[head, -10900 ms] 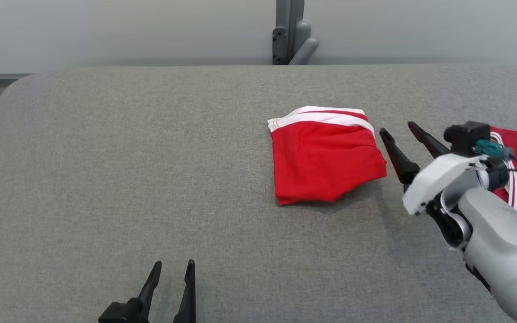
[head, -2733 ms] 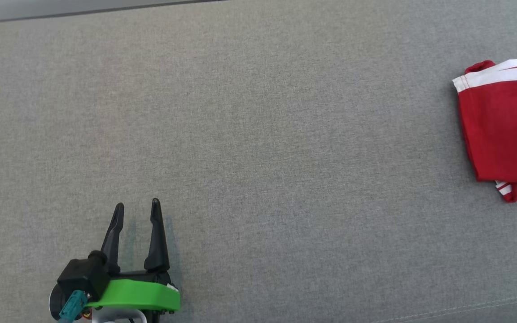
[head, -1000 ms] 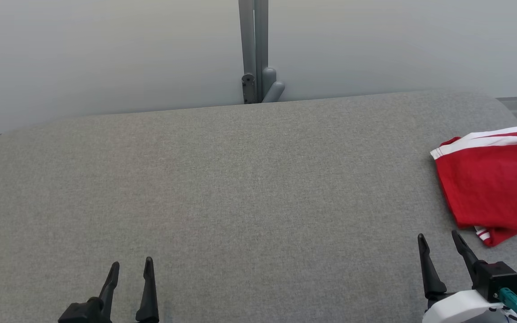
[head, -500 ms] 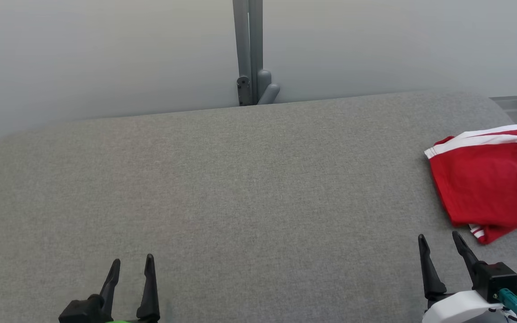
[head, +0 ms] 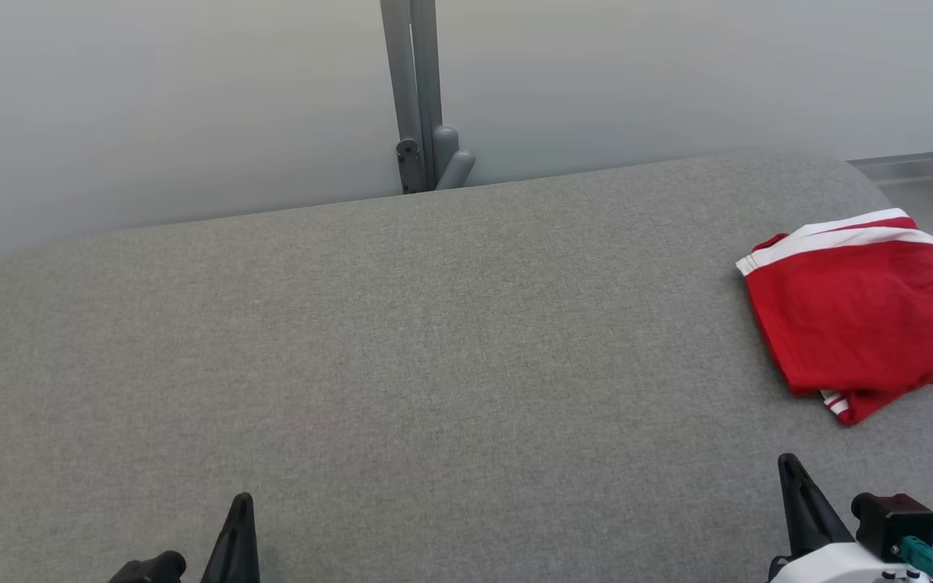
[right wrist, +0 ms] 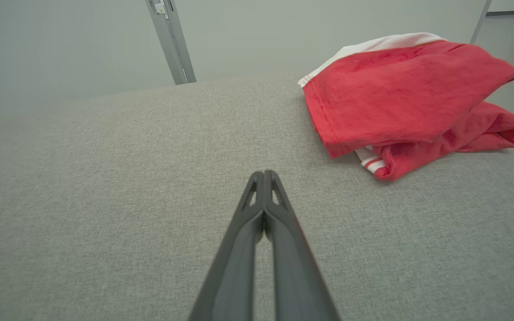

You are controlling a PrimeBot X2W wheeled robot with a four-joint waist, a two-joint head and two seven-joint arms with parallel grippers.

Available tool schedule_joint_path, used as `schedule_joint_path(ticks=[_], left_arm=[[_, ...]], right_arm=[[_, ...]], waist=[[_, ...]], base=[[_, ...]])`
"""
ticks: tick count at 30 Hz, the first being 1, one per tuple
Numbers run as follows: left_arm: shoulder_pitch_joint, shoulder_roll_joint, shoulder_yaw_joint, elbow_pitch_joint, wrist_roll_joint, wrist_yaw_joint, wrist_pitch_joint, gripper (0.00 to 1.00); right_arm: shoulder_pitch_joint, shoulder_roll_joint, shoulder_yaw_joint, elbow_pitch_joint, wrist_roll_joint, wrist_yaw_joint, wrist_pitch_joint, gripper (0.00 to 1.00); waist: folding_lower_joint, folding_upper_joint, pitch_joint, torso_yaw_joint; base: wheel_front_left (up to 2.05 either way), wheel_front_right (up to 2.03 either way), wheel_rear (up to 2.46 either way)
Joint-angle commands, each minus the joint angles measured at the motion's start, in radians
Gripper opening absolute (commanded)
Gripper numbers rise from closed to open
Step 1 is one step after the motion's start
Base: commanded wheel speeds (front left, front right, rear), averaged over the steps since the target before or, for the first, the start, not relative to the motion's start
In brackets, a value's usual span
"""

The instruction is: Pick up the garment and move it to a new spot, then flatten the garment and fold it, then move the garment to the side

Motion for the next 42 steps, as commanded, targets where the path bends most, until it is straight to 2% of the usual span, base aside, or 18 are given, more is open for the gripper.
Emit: schedule_joint_path(ticks=[1, 13, 42], left_arm=[[-0.023, 0.001, 0.012, -0.017, -0.052, -0.004, 0.012, 0.00], [-0.060, 0.003, 0.042, -0.025, -0.263, -0.014, 0.070, 0.00], [-0.124, 0.005, 0.097, -0.036, -0.627, -0.030, 0.172, 0.00]], right_arm=[[-0.027, -0.004, -0.008, -0.014, 0.063, 0.000, 0.013, 0.00], [-0.055, -0.002, -0.014, -0.026, 0.319, 0.000, 0.070, 0.00], [-0.110, 0.002, -0.031, -0.036, 0.756, -0.001, 0.174, 0.00]], waist=[[0.0000, 0.0002, 0.001, 0.002], [0.0000, 0.0005, 0.006, 0.010], [0.0000, 0.0013, 0.016, 0.028]], base=[[0.00, 0.00, 0.00], [0.00, 0.00, 0.00], [0.00, 0.00, 0.00]])
